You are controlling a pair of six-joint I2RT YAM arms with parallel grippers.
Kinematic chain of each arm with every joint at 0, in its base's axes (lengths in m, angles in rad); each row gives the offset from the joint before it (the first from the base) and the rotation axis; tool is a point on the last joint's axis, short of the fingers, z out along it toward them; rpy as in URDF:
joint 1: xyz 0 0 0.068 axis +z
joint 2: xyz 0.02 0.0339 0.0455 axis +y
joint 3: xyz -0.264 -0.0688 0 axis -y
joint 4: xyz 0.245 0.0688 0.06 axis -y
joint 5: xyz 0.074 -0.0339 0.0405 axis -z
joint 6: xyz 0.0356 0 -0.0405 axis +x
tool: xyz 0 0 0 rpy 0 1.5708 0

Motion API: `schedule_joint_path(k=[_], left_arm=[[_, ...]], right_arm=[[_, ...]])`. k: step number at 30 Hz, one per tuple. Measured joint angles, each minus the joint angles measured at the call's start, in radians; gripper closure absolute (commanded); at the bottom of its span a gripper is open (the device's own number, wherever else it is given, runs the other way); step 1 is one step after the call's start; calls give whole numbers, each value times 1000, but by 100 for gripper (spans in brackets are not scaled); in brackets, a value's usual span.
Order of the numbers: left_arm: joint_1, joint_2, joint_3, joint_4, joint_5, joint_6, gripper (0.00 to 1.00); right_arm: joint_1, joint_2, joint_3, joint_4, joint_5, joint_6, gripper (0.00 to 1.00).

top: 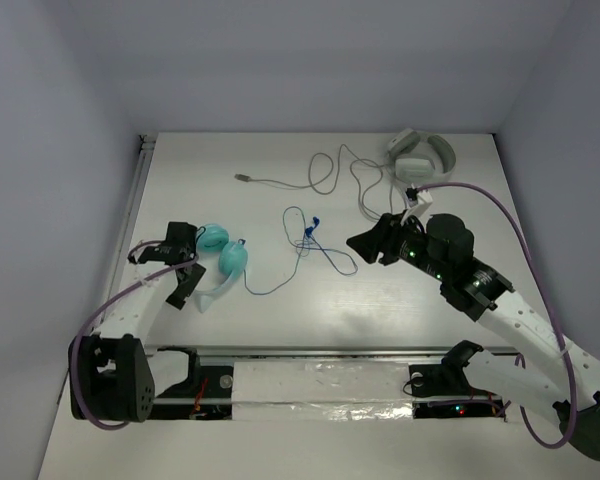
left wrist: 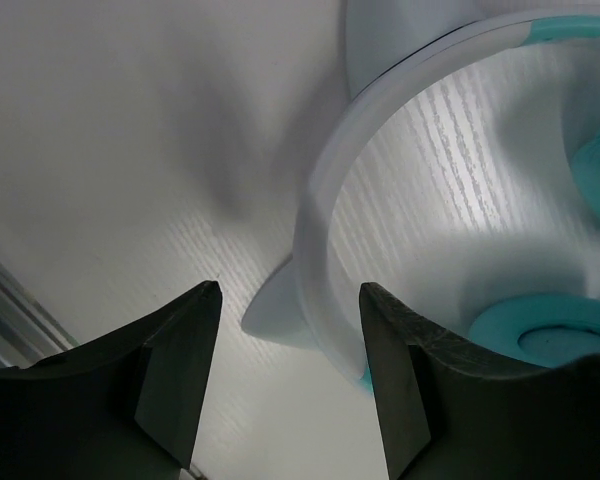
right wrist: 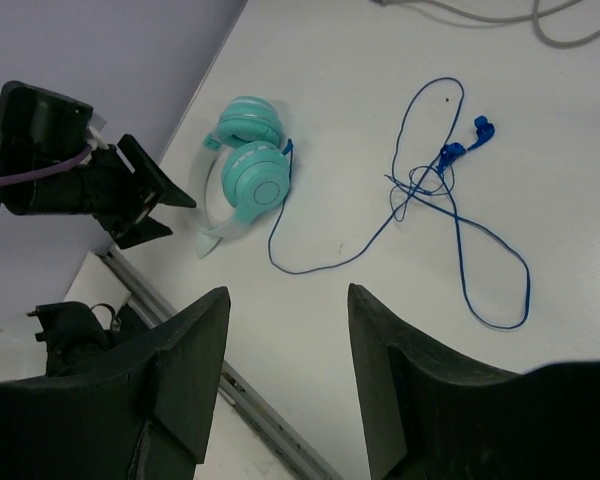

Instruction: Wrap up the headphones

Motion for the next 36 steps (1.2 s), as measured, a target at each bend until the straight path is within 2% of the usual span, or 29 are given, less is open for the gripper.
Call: schedule_joint_path(k=[5, 8, 15, 23, 25, 26, 28, 31, 32, 35, 36], left_arm=[[0, 79, 0, 93, -5, 8, 46], [1, 120, 0, 142, -10, 15, 51], [11, 191, -37, 227, -8, 19, 56], [53, 181, -68, 298, -61, 48, 53], [61, 180, -73, 318, -68, 72, 58], [61, 177, -77, 327, -70, 86, 69], [63, 170, -90, 347, -73, 118, 74], [66, 154, -110, 387, -63, 167, 89], [68, 151, -113, 400, -55, 183, 100], [68, 150, -124, 466, -18, 210, 100], [68, 150, -126, 483, -7, 215, 100]], right_arm=[[0, 0, -9, 2, -8, 0, 44], [0, 0, -16, 2, -7, 0, 43], [0, 1, -18, 2, -3, 0, 44], [0, 7, -18, 0, 7, 0, 44], [0, 8, -18, -1, 13, 0, 44], [0, 8, -18, -1, 16, 0, 44], [0, 8, -18, -1, 20, 0, 44], [0, 7, -18, -1, 32, 0, 44], [0, 7, -18, -1, 36, 0, 44], [0, 6, -18, -1, 50, 0, 45], [0, 6, -18, 0, 53, 1, 51]])
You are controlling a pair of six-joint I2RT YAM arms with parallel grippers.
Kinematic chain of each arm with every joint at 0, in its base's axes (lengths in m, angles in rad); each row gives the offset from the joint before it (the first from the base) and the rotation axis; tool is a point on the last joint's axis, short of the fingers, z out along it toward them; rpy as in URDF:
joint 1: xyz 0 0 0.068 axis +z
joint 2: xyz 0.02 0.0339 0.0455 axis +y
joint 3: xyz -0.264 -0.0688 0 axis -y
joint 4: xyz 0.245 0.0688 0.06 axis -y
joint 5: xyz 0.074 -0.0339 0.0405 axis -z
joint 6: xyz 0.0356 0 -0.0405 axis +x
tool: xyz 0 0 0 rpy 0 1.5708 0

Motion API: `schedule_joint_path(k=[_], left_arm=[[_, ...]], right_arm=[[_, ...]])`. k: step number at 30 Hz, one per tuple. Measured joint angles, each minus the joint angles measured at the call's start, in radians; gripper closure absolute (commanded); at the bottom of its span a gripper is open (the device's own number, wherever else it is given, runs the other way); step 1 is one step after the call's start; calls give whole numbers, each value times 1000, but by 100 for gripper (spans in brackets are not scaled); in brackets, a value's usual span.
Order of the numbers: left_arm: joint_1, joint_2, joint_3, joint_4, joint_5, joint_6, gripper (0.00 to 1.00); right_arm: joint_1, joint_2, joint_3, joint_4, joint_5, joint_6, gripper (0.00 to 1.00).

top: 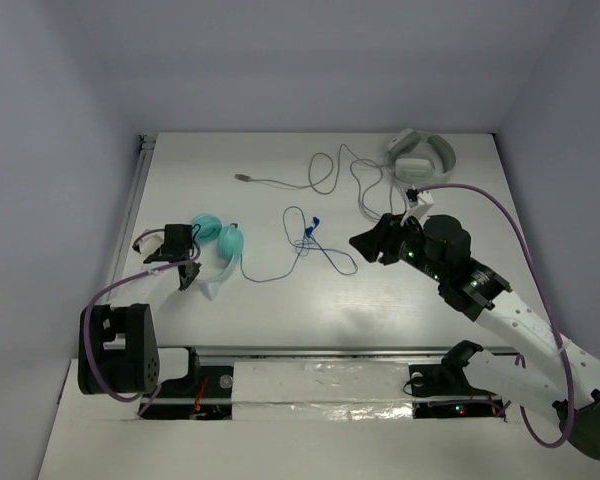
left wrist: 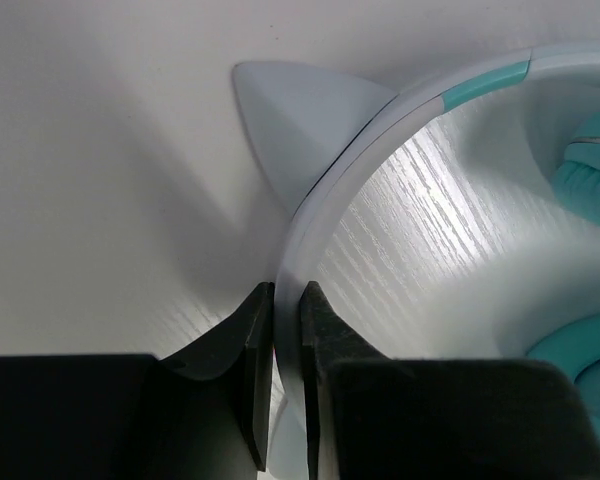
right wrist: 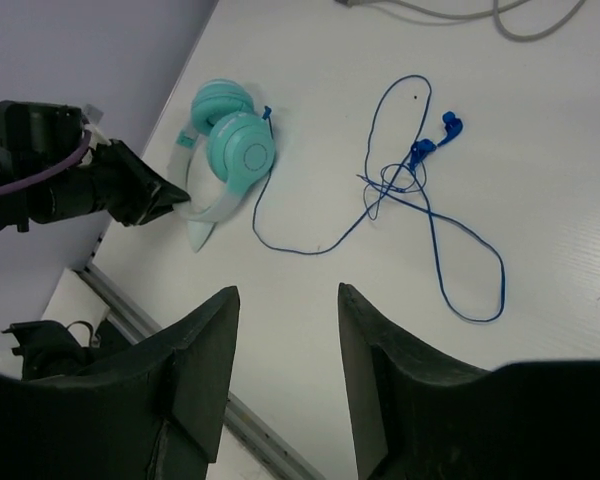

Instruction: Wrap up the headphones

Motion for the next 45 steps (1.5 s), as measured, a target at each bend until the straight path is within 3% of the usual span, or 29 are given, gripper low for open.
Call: schedule_joint_path(k=[1, 3, 8, 12, 15, 16, 18, 19, 22, 31, 40, 45], left_arm=[[2, 0, -1, 9, 11, 11, 100], [6, -5, -1, 16, 32, 39, 100], [6, -115, 37, -58, 125, 158, 100], [4, -227, 187, -118, 213, 262, 100], [4, -240, 370, -122, 301, 307, 100], [4, -236, 429, -116, 340, 316, 100], [4, -226, 524, -112, 416, 329, 100], [4, -222, 558, -109, 458, 333, 100], [4, -212, 620, -125, 576, 344, 100], [4, -217, 651, -134, 782, 329, 100], [4, -230, 669, -68, 910, 293, 100], [4, -249, 677, -22, 950, 260, 100]], right_arm=[[0, 0, 0, 0, 1, 0, 76], [0, 3, 0, 5, 1, -4, 99], [0, 14, -25, 78, -74, -5, 100], [0, 50, -29, 135, -147, -10, 100], [0, 128, -5, 163, -178, -26, 81], [0, 159, 7, 168, -185, -33, 57], [0, 227, 40, 184, -198, -59, 35], [0, 252, 55, 188, -206, -72, 18], [0, 323, 98, 233, -245, -128, 9], [0, 607, 252, 385, -349, -235, 8], [0, 785, 255, 497, -427, -235, 16], [0, 844, 256, 544, -422, -219, 25]])
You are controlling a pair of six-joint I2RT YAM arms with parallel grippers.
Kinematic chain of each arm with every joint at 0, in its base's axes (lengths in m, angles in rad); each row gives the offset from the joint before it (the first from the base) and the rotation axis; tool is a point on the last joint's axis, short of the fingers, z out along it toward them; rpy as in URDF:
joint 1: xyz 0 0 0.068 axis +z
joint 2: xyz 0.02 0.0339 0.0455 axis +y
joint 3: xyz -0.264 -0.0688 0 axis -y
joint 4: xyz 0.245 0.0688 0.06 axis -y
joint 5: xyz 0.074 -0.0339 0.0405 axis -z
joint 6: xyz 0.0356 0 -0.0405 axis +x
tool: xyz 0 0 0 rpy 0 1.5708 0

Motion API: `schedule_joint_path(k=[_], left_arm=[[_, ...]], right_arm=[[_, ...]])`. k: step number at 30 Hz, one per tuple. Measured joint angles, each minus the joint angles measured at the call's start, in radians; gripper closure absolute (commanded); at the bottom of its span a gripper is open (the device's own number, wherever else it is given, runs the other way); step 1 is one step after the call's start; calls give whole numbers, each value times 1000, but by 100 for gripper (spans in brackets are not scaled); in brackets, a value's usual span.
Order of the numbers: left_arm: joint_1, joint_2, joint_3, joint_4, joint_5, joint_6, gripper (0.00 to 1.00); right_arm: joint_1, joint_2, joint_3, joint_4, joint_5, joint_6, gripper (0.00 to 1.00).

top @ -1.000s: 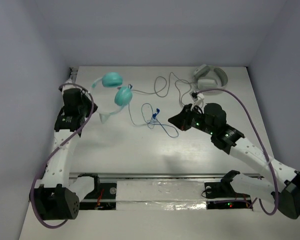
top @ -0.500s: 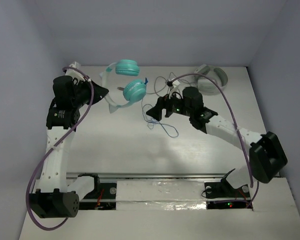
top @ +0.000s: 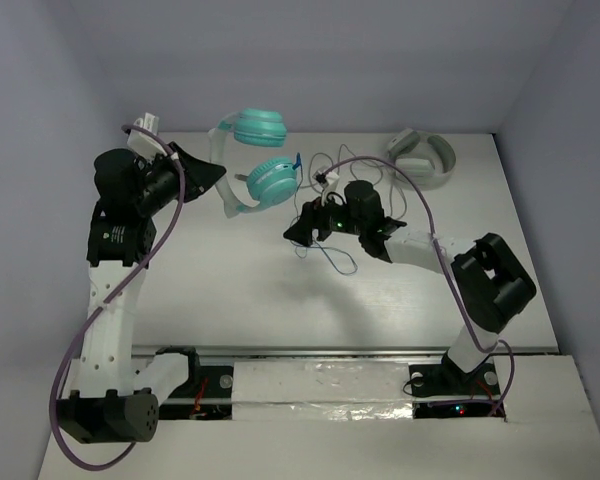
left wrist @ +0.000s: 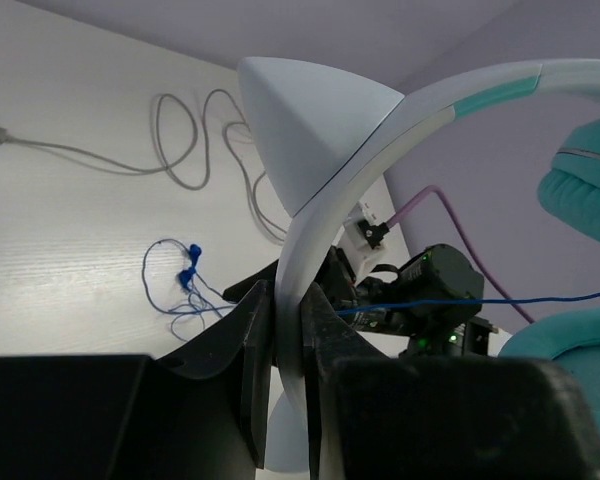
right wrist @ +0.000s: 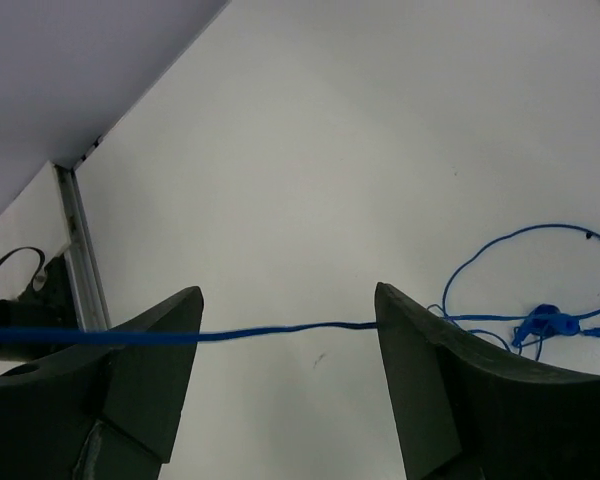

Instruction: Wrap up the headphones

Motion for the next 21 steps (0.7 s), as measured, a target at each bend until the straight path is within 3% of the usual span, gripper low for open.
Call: schedule_joint_path(k=[11, 18, 21], left_arm=[[0, -24, 48, 71, 56, -94, 100], [0, -5, 166, 82, 71, -136, 100], [0, 5, 229, 92, 80, -153, 100]], right_arm=[[-1, 54, 0, 175, -5, 44, 35], [-42, 114, 0, 223, -39, 72, 35], [-60, 126, 0, 242, -44, 77, 40]])
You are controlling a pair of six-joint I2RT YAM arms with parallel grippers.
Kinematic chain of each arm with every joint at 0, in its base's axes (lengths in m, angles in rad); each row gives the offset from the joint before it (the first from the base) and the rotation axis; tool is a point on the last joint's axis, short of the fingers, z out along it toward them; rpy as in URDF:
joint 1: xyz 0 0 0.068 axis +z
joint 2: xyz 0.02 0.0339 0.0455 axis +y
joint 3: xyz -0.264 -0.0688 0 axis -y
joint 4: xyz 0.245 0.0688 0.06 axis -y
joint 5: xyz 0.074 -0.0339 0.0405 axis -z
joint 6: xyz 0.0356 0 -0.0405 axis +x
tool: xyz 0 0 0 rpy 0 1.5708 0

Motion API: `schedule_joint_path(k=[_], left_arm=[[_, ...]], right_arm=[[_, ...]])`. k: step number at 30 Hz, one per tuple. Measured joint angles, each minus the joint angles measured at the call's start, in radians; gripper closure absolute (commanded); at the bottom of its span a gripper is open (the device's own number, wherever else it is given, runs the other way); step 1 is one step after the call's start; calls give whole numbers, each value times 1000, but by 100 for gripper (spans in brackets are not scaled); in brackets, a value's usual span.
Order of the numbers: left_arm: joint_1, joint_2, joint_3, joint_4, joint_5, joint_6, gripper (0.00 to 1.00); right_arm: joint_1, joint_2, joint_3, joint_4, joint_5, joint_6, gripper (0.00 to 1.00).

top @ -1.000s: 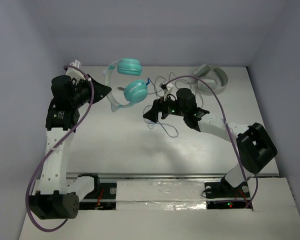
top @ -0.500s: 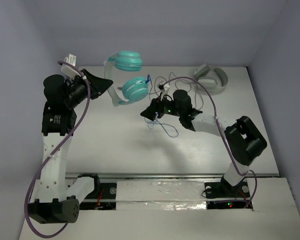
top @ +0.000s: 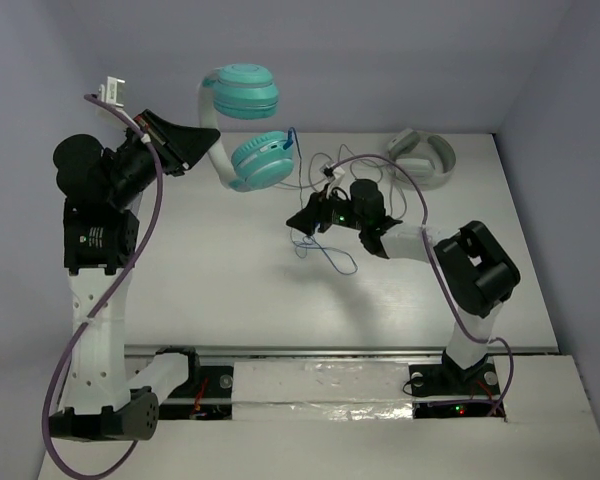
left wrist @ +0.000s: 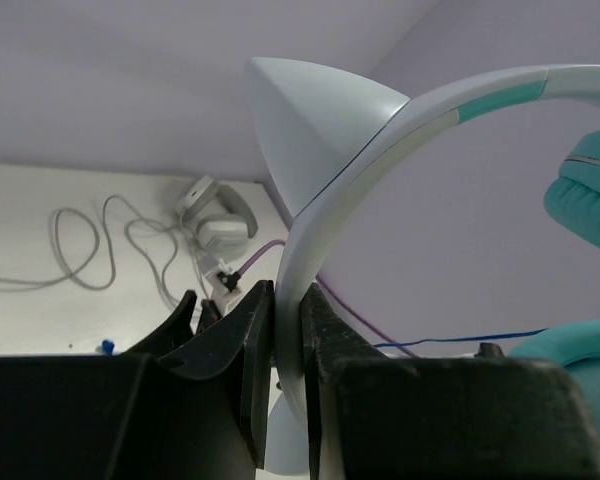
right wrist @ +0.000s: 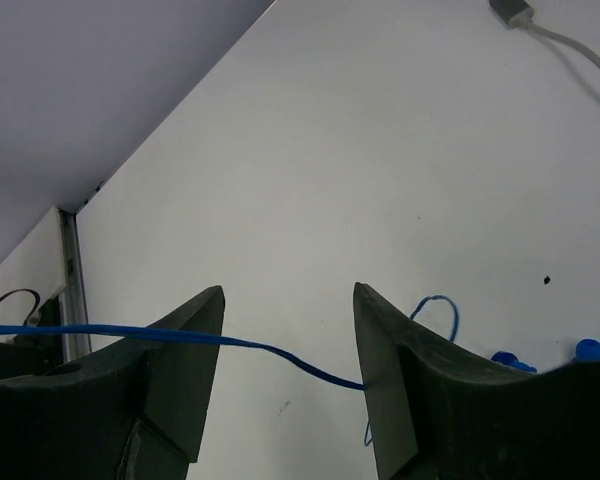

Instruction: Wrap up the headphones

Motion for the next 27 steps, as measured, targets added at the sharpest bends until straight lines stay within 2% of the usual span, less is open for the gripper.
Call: schedule_joint_path(k=[9, 10, 11, 13, 14, 19, 23, 27], left_arm=[[0, 2, 35, 73, 24, -67, 100], [0, 2, 30, 82, 25, -77, 100], [0, 3, 23, 93, 27, -87, 100], [0, 4, 5, 120, 29, -109, 100], [0, 6, -2, 131, 28, -117, 100], [0, 11, -67, 199, -14, -160, 100], [0, 7, -199, 259, -77, -202, 100], [0, 8, -311, 238, -187, -200, 100]], right_arm=[[-8, -1, -84, 108, -18, 58, 55], [-8, -1, -101, 121, -19, 64, 61], [-8, -1, -116, 134, -18, 71, 78], [-8, -1, -135, 143, -18, 83, 95], [-8, -1, -142, 144, -17, 89, 99], [-2, -116, -195, 68, 34, 115, 100], [7, -249, -193, -78, 108, 119, 100], [16, -291, -180, -245, 191, 123, 100]])
